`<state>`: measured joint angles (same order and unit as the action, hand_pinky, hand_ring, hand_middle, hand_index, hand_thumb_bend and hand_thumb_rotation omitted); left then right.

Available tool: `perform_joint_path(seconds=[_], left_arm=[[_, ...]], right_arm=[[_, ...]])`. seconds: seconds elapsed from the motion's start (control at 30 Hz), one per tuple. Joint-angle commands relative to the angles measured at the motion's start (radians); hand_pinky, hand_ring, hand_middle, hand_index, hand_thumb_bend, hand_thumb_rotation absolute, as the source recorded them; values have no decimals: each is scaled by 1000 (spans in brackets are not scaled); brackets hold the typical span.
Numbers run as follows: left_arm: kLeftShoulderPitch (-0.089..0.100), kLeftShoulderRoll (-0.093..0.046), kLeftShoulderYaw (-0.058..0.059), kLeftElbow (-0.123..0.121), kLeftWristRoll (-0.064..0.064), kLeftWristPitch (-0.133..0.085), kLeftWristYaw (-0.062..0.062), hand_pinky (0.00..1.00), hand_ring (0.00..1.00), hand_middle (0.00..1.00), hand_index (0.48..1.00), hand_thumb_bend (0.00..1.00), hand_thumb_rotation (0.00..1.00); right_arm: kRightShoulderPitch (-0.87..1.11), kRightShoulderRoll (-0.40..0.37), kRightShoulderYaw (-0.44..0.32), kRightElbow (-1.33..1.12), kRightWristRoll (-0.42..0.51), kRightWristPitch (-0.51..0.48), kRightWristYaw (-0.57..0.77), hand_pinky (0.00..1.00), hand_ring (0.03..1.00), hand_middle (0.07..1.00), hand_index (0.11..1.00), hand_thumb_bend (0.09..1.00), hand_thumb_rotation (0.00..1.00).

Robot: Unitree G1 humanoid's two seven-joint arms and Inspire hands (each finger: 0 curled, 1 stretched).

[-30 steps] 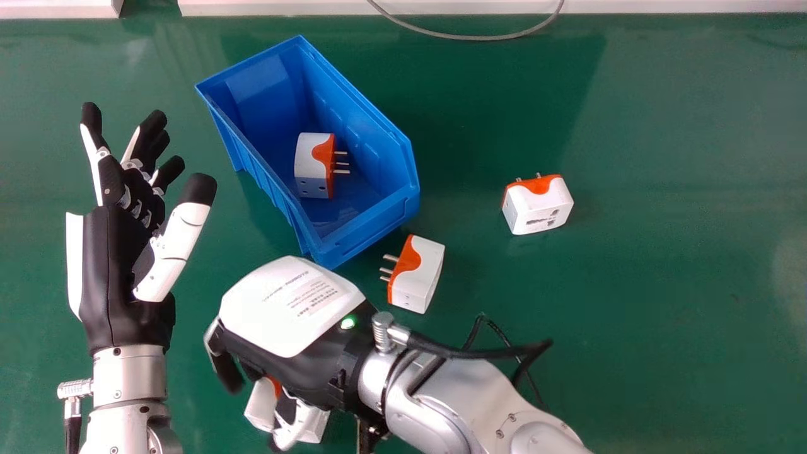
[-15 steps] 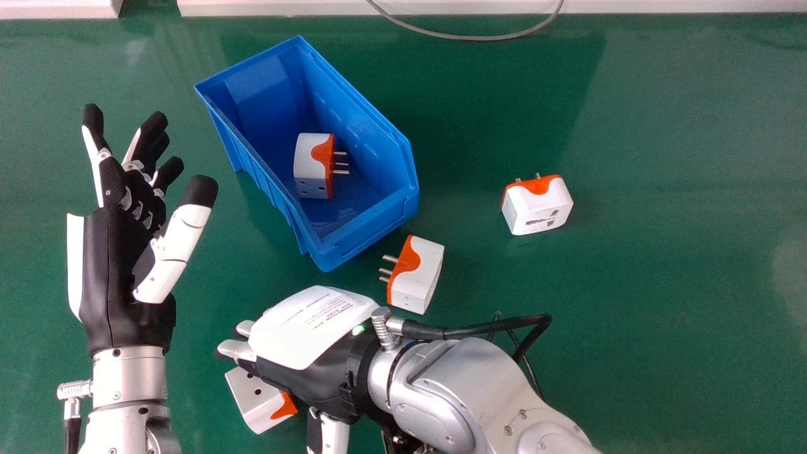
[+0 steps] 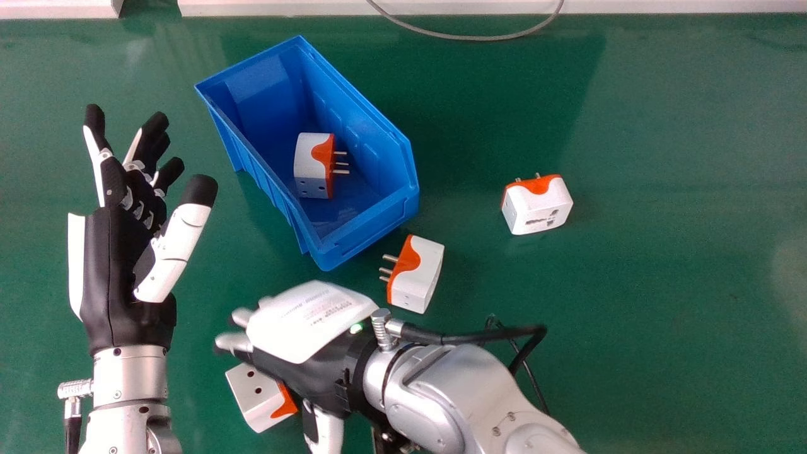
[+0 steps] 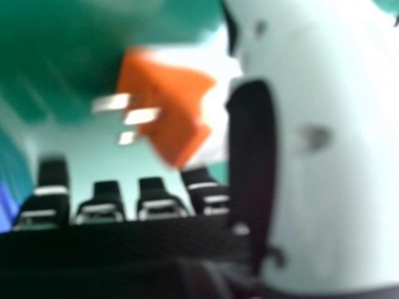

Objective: Pick all objects and put in blue box

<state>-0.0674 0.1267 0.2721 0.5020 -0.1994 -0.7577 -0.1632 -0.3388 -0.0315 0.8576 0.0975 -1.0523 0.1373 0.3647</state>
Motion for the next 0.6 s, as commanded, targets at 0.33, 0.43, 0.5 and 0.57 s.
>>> perform_joint_path(seconds=[0.33, 0.43, 0.5, 0.57], left_arm=[[-13, 4, 4, -9, -5, -14, 2, 889, 931, 913, 909, 864, 547], [-14, 4, 5, -8, 5, -15, 11, 887, 931, 913, 907, 863, 553], [-12, 3, 3, -13, 2, -10, 10, 887, 931, 913, 907, 863, 553], [-12, 2, 2, -14, -13, -7, -1, 891, 932, 914, 908, 867, 551]], right_arm=[[-19, 12, -19, 104, 112, -164, -215, 261, 360, 487, 565, 514, 2], [-17, 14, -25, 111, 120, -174, -230, 251, 351, 480, 560, 508, 0], [-18, 11, -26, 107, 120, -175, -228, 251, 351, 480, 560, 508, 0], [-17, 10, -27, 101, 120, -174, -224, 252, 349, 480, 559, 506, 0]])
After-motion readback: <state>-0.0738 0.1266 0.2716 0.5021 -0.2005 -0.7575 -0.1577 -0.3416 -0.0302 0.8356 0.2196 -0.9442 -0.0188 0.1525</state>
